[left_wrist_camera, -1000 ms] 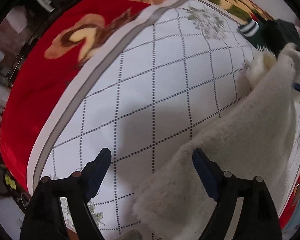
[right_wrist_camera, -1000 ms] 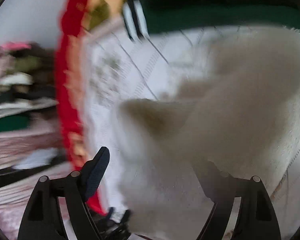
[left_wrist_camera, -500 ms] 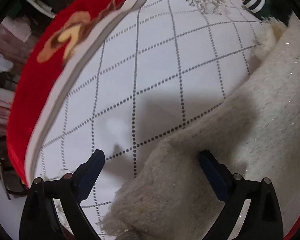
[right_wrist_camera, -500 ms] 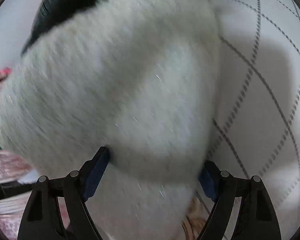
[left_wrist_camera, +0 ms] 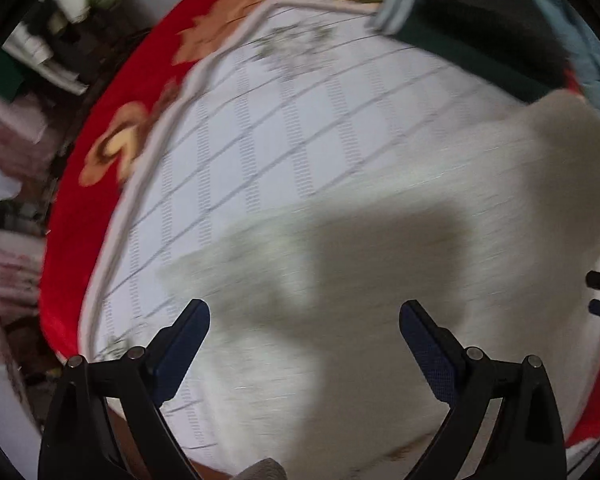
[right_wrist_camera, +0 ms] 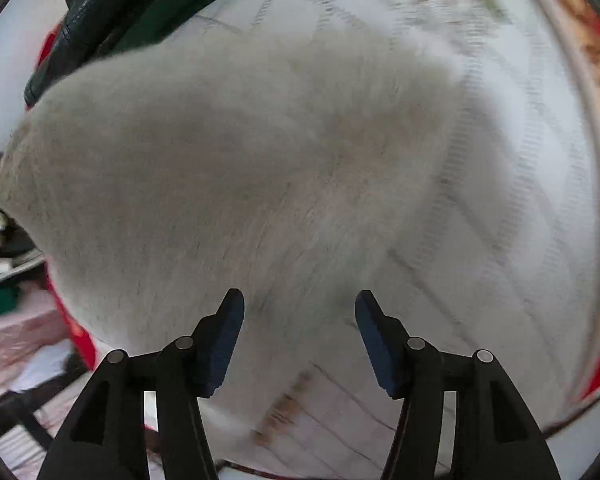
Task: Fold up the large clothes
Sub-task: 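Fold the cardigan side over toward the collar with both grippers, then release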
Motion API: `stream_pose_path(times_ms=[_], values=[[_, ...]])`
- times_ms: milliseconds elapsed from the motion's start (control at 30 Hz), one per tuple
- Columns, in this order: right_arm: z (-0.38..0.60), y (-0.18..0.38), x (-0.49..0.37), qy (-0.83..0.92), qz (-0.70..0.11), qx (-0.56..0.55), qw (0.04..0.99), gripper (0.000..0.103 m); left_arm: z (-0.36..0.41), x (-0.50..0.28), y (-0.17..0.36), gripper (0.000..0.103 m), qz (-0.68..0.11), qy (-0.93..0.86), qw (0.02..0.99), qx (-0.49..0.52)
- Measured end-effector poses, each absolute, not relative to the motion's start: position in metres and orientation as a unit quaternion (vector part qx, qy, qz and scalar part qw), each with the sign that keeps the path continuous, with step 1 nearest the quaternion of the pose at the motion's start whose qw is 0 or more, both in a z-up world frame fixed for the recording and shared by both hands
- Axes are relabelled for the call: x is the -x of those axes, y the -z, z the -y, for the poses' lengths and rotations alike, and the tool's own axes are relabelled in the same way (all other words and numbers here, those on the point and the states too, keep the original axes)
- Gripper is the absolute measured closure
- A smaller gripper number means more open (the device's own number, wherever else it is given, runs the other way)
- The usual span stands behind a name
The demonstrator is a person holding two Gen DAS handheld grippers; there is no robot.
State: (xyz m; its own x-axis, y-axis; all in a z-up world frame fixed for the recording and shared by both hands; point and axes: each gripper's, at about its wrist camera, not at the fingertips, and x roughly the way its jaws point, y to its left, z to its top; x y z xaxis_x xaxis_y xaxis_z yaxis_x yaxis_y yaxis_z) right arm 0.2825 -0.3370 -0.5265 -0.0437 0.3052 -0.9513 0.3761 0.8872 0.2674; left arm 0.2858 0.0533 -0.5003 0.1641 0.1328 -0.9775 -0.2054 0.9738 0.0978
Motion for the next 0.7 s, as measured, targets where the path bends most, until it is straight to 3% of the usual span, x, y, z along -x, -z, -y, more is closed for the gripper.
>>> stream_pose_path(times_ms=[167, 367, 533, 700], values=[[0.332, 0.474, -0.287, -0.046, -0.659, -0.246, 0.71, 0.042, -0.021, -0.338, 0.512, 0.005, -0.616, -0.094, 0.781, 0.046], [0.28, 0.521, -0.378, -0.118, -0.656, -0.243, 0.705, 0.043, -0.034, -0.376, 0.576, 0.004, -0.634, -0.106, 0.764, 0.06], [0.262, 0.582, -0.429, -0.067, -0.696, -0.217, 0.681, 0.045, -0.06, -0.374, 0.583, 0.003, -0.632, -0.117, 0.763, 0.071], [0.246, 0.538, -0.423, -0.074, -0.698, -0.14, 0.698, 0.044, -0.094, -0.338, 0.56, 0.004, -0.627, -0.154, 0.756, 0.106]])
